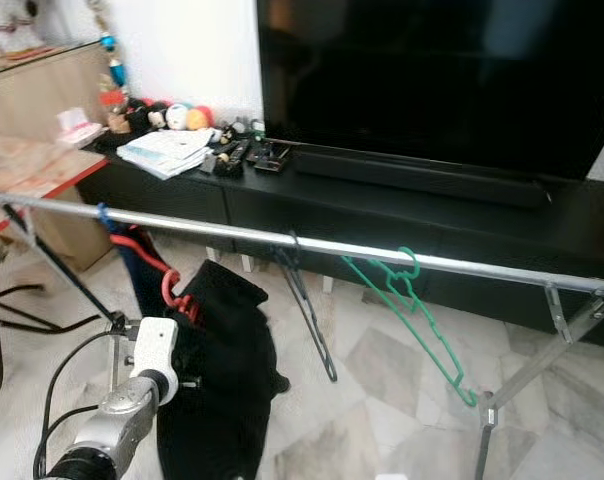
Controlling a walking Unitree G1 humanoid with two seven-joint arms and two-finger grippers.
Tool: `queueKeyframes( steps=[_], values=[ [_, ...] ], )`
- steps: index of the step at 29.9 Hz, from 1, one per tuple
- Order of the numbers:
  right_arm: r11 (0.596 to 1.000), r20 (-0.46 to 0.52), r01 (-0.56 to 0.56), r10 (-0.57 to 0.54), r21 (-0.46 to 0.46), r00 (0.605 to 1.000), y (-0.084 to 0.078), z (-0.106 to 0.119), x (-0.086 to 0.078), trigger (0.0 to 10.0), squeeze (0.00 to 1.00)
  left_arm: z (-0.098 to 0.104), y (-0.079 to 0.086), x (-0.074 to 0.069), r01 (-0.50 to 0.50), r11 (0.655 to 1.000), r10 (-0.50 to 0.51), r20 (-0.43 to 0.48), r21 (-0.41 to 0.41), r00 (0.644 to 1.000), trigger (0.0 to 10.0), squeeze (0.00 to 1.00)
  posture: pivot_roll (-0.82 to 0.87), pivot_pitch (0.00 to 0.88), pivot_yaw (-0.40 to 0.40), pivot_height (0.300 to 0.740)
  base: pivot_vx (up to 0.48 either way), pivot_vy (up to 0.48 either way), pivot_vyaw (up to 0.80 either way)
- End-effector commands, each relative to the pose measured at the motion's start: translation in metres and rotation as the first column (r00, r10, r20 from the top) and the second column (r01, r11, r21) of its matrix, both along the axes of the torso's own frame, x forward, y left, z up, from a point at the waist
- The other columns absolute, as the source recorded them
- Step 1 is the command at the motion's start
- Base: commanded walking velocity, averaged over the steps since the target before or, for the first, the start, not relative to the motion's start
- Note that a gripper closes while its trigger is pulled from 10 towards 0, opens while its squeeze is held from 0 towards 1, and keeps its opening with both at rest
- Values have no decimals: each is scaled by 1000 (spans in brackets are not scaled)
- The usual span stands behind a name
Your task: Hang hanger
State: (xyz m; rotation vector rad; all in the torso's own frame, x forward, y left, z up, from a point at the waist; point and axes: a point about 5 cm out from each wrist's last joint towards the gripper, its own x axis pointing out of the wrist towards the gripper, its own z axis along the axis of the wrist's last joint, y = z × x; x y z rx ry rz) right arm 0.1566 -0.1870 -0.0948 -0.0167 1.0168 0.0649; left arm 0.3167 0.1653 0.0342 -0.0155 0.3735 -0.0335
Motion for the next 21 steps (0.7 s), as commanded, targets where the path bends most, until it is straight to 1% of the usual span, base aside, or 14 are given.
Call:
queueKeyframes(
  steps=[1, 3, 8, 10, 11, 12, 13, 15, 19, 21],
  values=[
    [1000, 4, 4, -4, -10, 1000, -4, 1, 1, 10000, 0, 11, -4, 6, 0, 1000, 0, 69, -1, 998, 10000, 0, -92, 0, 59, 740, 300, 0, 0],
    [1000, 6, 2, -2, -8, 1000, -4, 1, 1, 10000, 0, 13, 0, 6, -22, 1000, 23, 92, -7, 995, 10000, 0, -94, 0, 59, 740, 0, 0, 0],
    [1000, -2, -18, 18, -7, 1000, -4, 1, 1, 10000, 0, 15, 3, 5, -21, 1000, 20, 119, 14, 993, 10000, 0, -90, 0, 58, 740, 0, 0, 0],
    [1000, -1, -17, 17, -3, 1000, -4, 1, 2, 10000, 0, 17, 6, 6, -33, 999, 31, 137, 16, 990, 10000, 0, -88, 0, 57, 740, 0, 0, 0],
    [1000, 0, -16, 16, -1, 1000, -4, 1, 2, 10000, 0, 20, 7, 7, -30, 999, 25, 161, 26, 987, 10000, 0, -88, 0, 56, 740, 0, 0, 0],
    [1000, 0, -16, 16, -1, 1000, -4, 1, 2, 10000, 0, 20, 7, 7, -30, 999, 25, 161, 26, 987, 10000, 0, -88, 0, 56, 740, 0, 0, 0],
    [1000, -1, -18, 18, 1, 1000, -4, 1, 2, 10000, 0, 23, 5, 7, -14, 1000, 9, 175, 25, 984, 10000, 0, -87, 0, 54, 740, 0, 0, 0],
    [1000, -3, -23, 23, 2, 1000, -4, 1, 2, 10000, 0, 25, 5, 9, 1, 998, -12, 186, 56, 982, 10000, 0, -88, 0, 54, 740, 0, 0, 0],
    [1000, -3, -24, 24, 2, 1000, -4, 1, 2, 10000, 0, 28, 5, 13, -7, 998, -5, 188, 59, 982, 10000, 0, -88, 0, 52, 740, 0, 0, 0],
    [1000, -3, -30, 30, 1, 1000, -4, 1, 2, 10000, 0, 34, 5, 19, -7, 998, -4, 194, 59, 981, 10000, 0, -88, 0, 52, 740, 0, 0, 0]
  ],
)
